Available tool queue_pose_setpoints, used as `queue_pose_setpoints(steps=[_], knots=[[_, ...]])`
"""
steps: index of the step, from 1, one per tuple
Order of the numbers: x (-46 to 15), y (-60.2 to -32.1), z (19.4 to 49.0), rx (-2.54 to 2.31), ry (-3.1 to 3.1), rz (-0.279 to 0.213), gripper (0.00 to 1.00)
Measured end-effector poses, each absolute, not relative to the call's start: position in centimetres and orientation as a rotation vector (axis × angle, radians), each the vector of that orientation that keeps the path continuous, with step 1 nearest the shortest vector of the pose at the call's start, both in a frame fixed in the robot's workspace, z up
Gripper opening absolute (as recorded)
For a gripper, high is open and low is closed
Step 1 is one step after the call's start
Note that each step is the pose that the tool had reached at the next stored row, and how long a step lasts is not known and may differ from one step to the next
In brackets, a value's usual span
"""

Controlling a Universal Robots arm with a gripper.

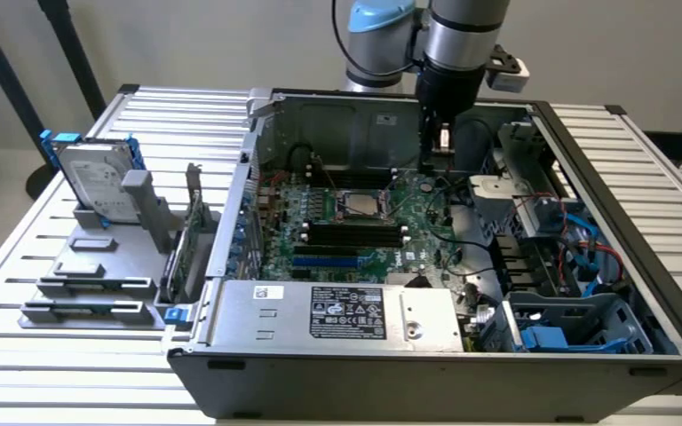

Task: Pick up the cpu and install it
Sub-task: 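Close the cpu cover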

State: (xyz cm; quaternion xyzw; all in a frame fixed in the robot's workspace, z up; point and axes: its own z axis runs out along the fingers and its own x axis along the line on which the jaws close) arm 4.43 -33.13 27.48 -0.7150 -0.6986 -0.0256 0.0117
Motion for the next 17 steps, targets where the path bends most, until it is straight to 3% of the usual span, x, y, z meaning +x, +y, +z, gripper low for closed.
queue_pose_setpoints(steps=[12,17], knots=[[4.6,-33.5,25.5,-2.228,-2.177,-0.076,0.11],[4.5,-33.5,25.4,-2.204,-2.143,-0.009,0.11]])
